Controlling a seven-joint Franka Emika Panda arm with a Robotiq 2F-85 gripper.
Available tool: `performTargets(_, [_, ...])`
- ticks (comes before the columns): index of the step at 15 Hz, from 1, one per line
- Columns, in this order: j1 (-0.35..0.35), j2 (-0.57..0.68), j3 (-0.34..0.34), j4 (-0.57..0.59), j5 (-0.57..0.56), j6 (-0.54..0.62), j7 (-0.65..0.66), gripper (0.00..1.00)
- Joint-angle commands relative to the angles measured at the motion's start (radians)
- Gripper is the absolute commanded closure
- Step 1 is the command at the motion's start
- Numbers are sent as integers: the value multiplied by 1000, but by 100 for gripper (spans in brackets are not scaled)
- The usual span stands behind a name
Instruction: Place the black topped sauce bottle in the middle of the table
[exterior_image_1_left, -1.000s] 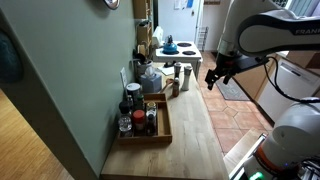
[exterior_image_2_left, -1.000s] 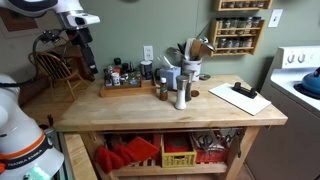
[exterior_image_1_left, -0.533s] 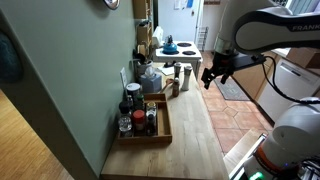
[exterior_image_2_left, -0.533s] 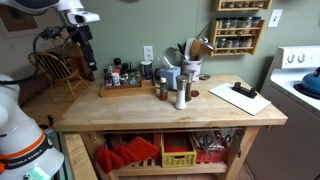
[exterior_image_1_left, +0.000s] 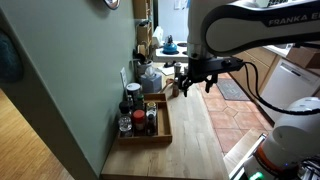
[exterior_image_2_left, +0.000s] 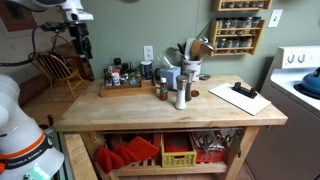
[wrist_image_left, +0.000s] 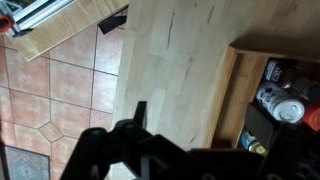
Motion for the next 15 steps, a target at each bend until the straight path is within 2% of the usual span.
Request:
performTargets(1, [23, 119, 60, 96, 57, -6, 234, 0])
performTargets(5, [76, 261, 88, 184, 92, 48, 341, 0])
performTargets(8, [106, 355, 105, 231, 32, 159, 377, 0])
performTargets(9, [132, 279, 57, 183, 38, 123, 355, 0])
performTargets(12, [146, 349, 60, 218, 28, 156, 367, 0])
performTargets(15, [148, 362, 59, 228, 27, 156, 368, 0])
